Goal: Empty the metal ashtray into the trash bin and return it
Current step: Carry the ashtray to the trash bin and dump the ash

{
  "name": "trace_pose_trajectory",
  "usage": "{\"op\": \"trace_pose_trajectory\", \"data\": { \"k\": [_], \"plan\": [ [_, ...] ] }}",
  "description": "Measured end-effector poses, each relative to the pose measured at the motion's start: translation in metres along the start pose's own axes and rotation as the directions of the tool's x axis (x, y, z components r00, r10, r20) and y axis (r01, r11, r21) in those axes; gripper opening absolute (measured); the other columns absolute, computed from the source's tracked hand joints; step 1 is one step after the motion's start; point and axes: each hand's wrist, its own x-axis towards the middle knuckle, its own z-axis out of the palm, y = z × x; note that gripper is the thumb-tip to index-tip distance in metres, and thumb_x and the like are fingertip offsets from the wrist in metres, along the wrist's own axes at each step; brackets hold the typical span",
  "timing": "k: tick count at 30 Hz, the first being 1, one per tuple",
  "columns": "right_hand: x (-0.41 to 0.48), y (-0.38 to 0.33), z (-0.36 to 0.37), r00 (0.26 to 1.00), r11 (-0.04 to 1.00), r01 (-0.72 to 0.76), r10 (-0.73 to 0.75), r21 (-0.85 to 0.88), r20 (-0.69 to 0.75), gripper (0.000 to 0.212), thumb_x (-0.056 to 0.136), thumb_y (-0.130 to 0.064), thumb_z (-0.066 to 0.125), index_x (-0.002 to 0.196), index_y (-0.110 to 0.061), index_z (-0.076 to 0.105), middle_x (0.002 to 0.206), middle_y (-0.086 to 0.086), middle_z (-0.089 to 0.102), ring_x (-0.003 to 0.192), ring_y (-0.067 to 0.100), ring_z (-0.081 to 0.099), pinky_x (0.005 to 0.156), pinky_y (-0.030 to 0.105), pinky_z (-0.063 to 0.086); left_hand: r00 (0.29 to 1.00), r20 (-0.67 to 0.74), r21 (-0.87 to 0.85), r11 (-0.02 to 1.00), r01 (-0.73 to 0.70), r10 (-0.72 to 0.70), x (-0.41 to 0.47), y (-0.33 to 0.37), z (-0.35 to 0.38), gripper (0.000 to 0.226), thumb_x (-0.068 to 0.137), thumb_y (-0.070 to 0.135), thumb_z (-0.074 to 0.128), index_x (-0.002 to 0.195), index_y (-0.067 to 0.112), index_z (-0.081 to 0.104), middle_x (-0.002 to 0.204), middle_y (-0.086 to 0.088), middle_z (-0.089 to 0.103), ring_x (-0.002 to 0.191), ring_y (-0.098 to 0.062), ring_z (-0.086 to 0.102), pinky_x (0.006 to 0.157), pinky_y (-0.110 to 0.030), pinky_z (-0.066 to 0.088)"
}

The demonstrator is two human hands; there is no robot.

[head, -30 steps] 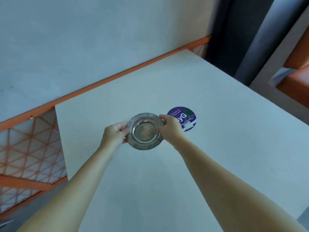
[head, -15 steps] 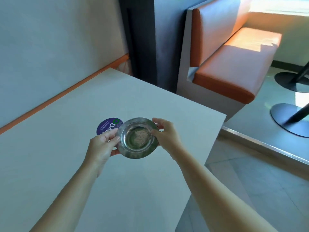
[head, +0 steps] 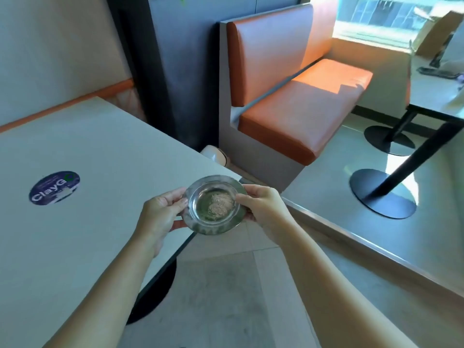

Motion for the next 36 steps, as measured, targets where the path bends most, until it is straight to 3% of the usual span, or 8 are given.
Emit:
{"op": "trace_pose_trajectory", "data": {
  "k": [3, 6, 10, 13, 21, 27, 30, 36],
  "plan": [
    [0.013, 0.003, -0.035, 1.0, 0.999, -0.019, 0.019, 0.039, 0.012, 0.025, 0.085, 0.0, 0.056, 0.073, -0.019, 0.068, 0.07, 0.006, 0.067, 0.048, 0.008, 0.064, 0.051, 0.025, 0.059, 1.0, -0.006, -0.005, 1.0, 0.011, -0.011, 0.008, 0.002, 0.036, 0.034, 0.087, 0.003, 0.054, 0.12, 0.007, 0.059, 0.081, 0.002, 0.067, 0.068, -0.012, 0.063, 0.048, -0.018, 0.057],
    [0.04, 0.0, -0.062, 1.0, 0.999, 0.001, -0.001, 0.035, 0.004, 0.026, 0.085, -0.002, 0.056, 0.073, -0.021, 0.068, 0.068, 0.003, 0.067, 0.055, 0.013, 0.063, 0.067, 0.035, 0.059, 1.0, -0.015, 0.027, 1.0, -0.012, 0.012, 0.031, 0.012, 0.061, 0.032, 0.087, 0.004, 0.054, 0.118, 0.01, 0.061, 0.076, 0.002, 0.067, 0.068, -0.012, 0.064, 0.049, -0.019, 0.057],
    [0.094, -0.013, -0.088, 0.999, 0.999, 0.026, -0.026, 0.037, 0.021, 0.025, 0.085, -0.002, 0.056, 0.073, -0.021, 0.068, 0.05, -0.009, 0.067, 0.045, 0.004, 0.062, 0.051, 0.021, 0.056, 0.998, -0.031, 0.046, 0.998, -0.046, 0.047, 0.08, 0.028, 0.09, 0.03, 0.087, 0.005, 0.055, 0.115, 0.011, 0.064, 0.069, 0.008, 0.069, 0.063, -0.007, 0.067, 0.054, -0.022, 0.059],
    [0.143, -0.027, -0.104, 1.0, 0.999, -0.019, 0.018, 0.047, 0.014, 0.024, 0.086, -0.002, 0.055, 0.075, -0.019, 0.066, 0.052, -0.007, 0.067, 0.042, 0.003, 0.062, 0.046, 0.021, 0.055, 0.998, -0.038, 0.043, 0.998, -0.055, 0.057, 0.123, 0.044, 0.11, 0.035, 0.087, 0.006, 0.054, 0.122, 0.008, 0.058, 0.088, 0.001, 0.068, 0.074, -0.01, 0.065, 0.057, -0.023, 0.06],
    [0.279, -0.063, -0.129, 0.99, 0.989, -0.116, 0.122, -0.087, 0.071, 0.02, 0.088, -0.009, 0.054, 0.078, -0.023, 0.064, 0.06, -0.003, 0.062, 0.037, -0.001, 0.058, 0.041, 0.019, 0.048, 0.994, -0.113, 0.019, 1.0, 0.014, -0.012, 0.235, 0.073, 0.149, 0.035, 0.089, 0.006, 0.052, 0.124, 0.008, 0.058, 0.11, -0.01, 0.067, 0.077, -0.012, 0.065, 0.052, -0.018, 0.058],
    [0.385, -0.061, -0.143, 0.968, 0.974, -0.185, 0.204, -0.134, 0.147, 0.02, 0.089, -0.008, 0.053, 0.081, -0.022, 0.064, 0.04, -0.01, 0.061, 0.034, 0.0, 0.055, 0.038, 0.017, 0.045, 0.977, -0.187, 0.001, 0.994, 0.108, -0.106, 0.319, 0.066, 0.177, 0.035, 0.09, 0.004, 0.049, 0.123, 0.011, 0.058, 0.098, 0.0, 0.07, 0.074, -0.008, 0.068, 0.048, -0.017, 0.055],
    [0.447, -0.055, -0.146, 0.953, 0.965, -0.202, 0.233, -0.168, 0.194, 0.02, 0.089, -0.007, 0.051, 0.082, -0.021, 0.064, 0.041, -0.01, 0.06, 0.032, -0.001, 0.054, 0.037, 0.015, 0.044, 0.955, -0.262, 0.005, 0.99, 0.144, -0.137, 0.366, 0.061, 0.188, 0.034, 0.09, 0.004, 0.047, 0.121, 0.013, 0.059, 0.086, 0.009, 0.068, 0.067, -0.004, 0.069, 0.048, -0.017, 0.054],
    [0.569, -0.032, -0.147, 0.914, 0.939, -0.198, 0.28, -0.281, 0.292, 0.017, 0.089, -0.008, 0.051, 0.086, -0.019, 0.064, 0.06, -0.003, 0.059, 0.036, -0.001, 0.055, 0.035, 0.013, 0.042, 0.88, -0.437, 0.029, 0.976, 0.218, -0.184, 0.468, 0.028, 0.215, 0.038, 0.087, 0.005, 0.045, 0.12, 0.013, 0.061, 0.113, -0.017, 0.065, 0.075, -0.011, 0.063, 0.061, -0.026, 0.06]
  ]
}}
